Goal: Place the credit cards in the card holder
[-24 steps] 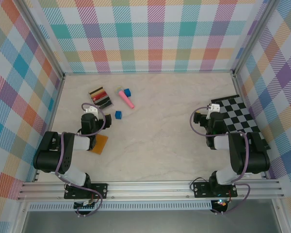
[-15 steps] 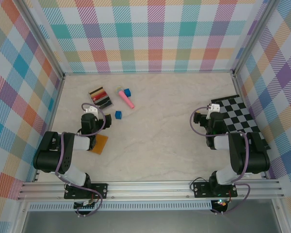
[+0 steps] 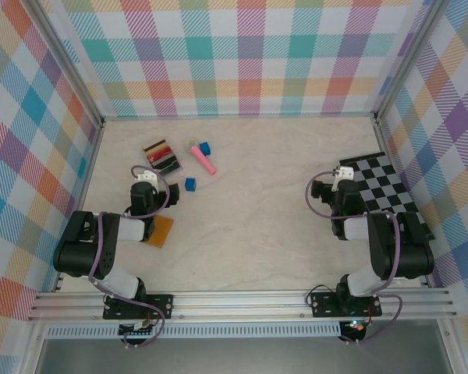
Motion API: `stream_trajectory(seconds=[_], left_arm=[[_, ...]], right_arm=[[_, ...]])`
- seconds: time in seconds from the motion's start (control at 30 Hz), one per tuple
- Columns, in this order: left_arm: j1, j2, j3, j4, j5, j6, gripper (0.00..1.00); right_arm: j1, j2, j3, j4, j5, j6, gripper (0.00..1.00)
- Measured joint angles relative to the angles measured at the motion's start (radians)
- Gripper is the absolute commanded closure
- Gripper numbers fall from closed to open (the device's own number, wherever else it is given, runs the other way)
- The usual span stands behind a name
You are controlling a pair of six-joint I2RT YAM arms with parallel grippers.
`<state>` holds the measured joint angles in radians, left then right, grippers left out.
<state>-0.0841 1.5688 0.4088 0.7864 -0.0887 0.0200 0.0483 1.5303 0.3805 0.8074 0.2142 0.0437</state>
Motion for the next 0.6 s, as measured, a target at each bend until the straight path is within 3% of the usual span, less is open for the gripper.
stream_trajectory(seconds=[0.17,0.4,0.5,0.6], left_arm=[[0.000,-0.120,-0.009,-0.085,-0.020,-0.015,0.00],[0.004,-0.511,0.084,-0.463,-0.080,-0.206,0.00],[0.005,-0.617,0.162,-0.663,-0.084,-0.347,0.00],[0.007,-0.682,0.199,-0.830,-0.034,-0.452,0.00]], right_arm=[[-0.001,-0.068,0.014,-0.105,-0.053,-0.007,0.00],[-0.001,-0.344,0.351,-0.683,-0.083,0.141,0.00],[-0.001,-0.389,0.488,-0.875,-0.175,0.260,0.00],[0.000,-0.398,0.510,-0.982,-0.327,0.367,0.00]])
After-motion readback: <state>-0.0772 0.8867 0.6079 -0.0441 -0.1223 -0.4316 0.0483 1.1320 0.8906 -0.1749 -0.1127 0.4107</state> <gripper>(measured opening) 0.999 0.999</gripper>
